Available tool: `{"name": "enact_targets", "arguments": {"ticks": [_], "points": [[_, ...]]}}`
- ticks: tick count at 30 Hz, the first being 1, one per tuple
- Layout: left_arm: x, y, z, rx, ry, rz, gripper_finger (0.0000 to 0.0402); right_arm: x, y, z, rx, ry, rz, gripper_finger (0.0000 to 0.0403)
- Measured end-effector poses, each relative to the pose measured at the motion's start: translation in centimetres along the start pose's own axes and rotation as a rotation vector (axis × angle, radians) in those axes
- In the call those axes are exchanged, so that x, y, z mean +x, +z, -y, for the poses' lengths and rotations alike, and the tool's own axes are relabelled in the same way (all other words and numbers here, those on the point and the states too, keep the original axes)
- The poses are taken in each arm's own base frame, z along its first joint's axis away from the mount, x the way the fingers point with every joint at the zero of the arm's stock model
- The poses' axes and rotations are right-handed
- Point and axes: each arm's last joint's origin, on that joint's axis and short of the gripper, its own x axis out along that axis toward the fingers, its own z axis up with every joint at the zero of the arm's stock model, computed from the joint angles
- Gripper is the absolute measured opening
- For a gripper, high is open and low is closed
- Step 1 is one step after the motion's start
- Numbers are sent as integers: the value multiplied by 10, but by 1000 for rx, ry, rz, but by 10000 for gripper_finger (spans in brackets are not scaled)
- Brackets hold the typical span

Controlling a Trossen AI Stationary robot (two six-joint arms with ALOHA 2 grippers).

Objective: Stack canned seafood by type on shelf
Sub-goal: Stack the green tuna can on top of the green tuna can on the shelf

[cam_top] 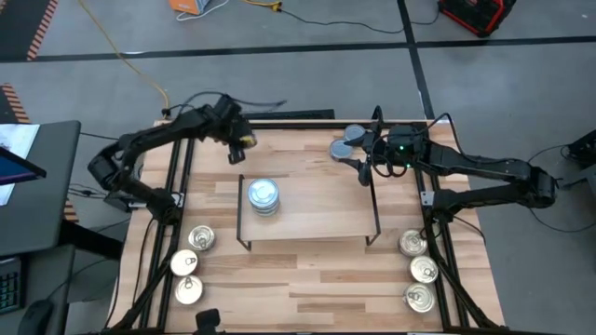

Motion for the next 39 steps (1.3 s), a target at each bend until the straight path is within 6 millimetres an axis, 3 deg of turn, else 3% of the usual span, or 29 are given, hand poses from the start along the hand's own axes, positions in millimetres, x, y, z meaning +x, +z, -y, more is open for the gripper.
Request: {"name": "enact_targets", "arguments": {"ticks": [7, 15, 19, 24, 30, 39], "points": [[-66, 30, 7, -121, -133, 246, 111, 0, -2, 0, 0, 3, -22, 281], [-109, 42, 29, -186, -266, 400, 118, 0, -2, 0, 7, 2, -19, 281], [-126, 48, 36, -246, -445, 466, 114, 0, -2, 0, 11, 2, -18, 281], [-136, 52, 47, -311, -654, 435, 116, 0, -1, 0, 10, 1, -7, 281], [-137, 54, 65, -383, -807, 274, 120, 0, -1, 0, 7, 1, -6, 281], [-142, 64, 88, -376, -886, 202, 122, 0, 0, 0, 3, 1, 4, 281]]}}
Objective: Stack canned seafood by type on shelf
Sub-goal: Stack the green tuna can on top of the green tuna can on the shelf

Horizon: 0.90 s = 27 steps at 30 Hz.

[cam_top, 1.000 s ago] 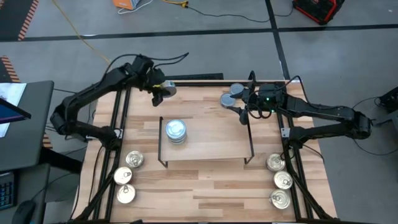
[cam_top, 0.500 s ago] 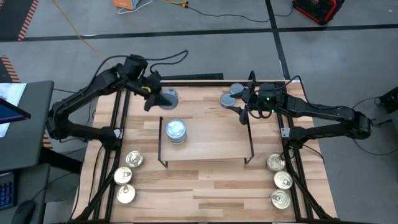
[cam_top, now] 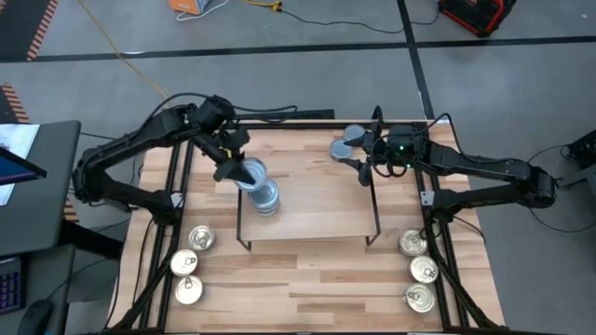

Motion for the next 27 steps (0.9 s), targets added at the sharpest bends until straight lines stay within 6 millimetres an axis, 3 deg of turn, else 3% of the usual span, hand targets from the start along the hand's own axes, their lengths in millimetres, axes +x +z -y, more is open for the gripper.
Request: {"name": "enact_targets", "arguments": {"ticks": [10, 17, 20, 27], "points": [[10, -4, 7, -1, 69, -25, 123, 0, 2, 0, 0, 22, 23, 281], [49, -3, 6, -24, 35, -142, 123, 0, 2, -1, 0, 25, 24, 281], [57, -2, 1, -48, -3, -179, 123, 0, 2, -1, 3, 25, 20, 281], [56, 0, -3, -75, -11, -180, 124, 0, 2, -1, 3, 26, 18, 281]]}}
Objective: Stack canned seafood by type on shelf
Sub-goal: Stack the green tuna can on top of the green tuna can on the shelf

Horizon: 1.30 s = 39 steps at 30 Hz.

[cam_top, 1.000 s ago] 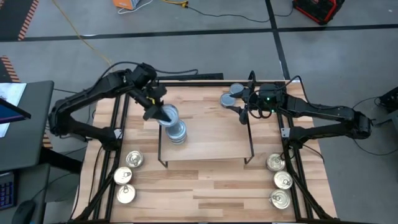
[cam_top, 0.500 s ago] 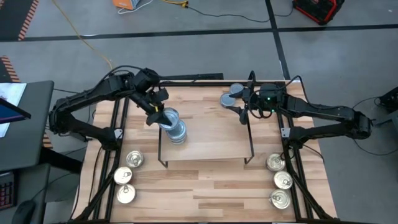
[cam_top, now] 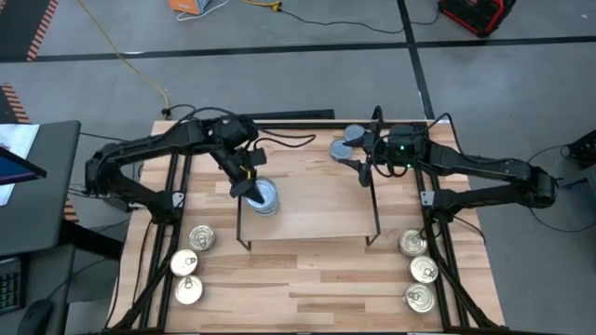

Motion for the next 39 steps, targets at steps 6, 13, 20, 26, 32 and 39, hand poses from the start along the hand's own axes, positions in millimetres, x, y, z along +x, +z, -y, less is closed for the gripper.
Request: {"name": "enact_targets", "arguments": {"ticks": [6, 13, 20, 26, 32, 39], "points": [[-4, 0, -3, -28, 31, 19, 125, 0, 0, 0, 0, 0, 1, 281], [-8, 1, 0, -4, 73, 23, 174, 0, 0, 0, 0, 0, 2, 281], [-27, 6, 16, 77, 183, 60, 234, 0, 0, 0, 0, 0, 3, 281], [-22, 9, 13, 102, 209, 48, 252, 0, 1, 0, 0, -1, 11, 281], [-4, 19, 3, 133, 205, 15, 253, 0, 1, 0, 0, 0, 11, 281], [-9, 19, 2, 131, 199, 4, 253, 0, 1, 0, -5, 6, 10, 281]]}}
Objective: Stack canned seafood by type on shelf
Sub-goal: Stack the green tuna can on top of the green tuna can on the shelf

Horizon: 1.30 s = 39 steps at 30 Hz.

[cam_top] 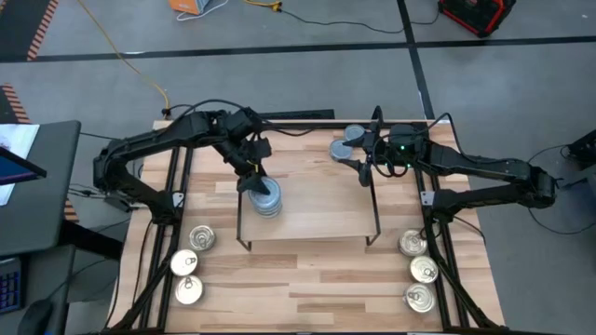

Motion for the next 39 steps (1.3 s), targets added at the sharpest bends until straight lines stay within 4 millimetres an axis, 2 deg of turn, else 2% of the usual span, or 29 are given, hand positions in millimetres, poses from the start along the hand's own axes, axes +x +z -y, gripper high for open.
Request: {"name": "enact_targets", "arguments": {"ticks": [7, 13, 17, 21, 23, 26, 29, 32, 35, 39], "points": [[-24, 11, 14, 117, 156, 85, 253, 0, 0, 0, 0, 7, 1, 281], [-24, 14, 18, 210, 226, 98, 253, 0, 0, 0, -2, 8, 0, 281], [-29, 16, 19, 288, 354, 139, 253, 0, -3, 1, -5, 6, -25, 281], [-33, 12, 27, 380, 518, 152, 253, -11, -7, 9, -4, -88, -80, 281], [-37, 8, 30, 417, 543, 182, 253, -15, -11, 15, 20, -118, -121, 281], [-53, 4, 31, 451, 541, 266, 250, -17, -18, 24, 47, -161, -150, 281], [-71, -3, 22, 464, 543, 379, 241, -16, -29, 36, 83, -221, -168, 281], [-80, -12, 3, 443, 590, 484, 232, -18, -36, 50, 138, -294, -161, 281], [-78, -23, -24, 402, 667, 560, 226, -23, -42, 67, 213, -383, -149, 281], [-64, -39, -64, 321, 767, 628, 223, -25, -58, 91, 342, -496, -200, 281]]}}
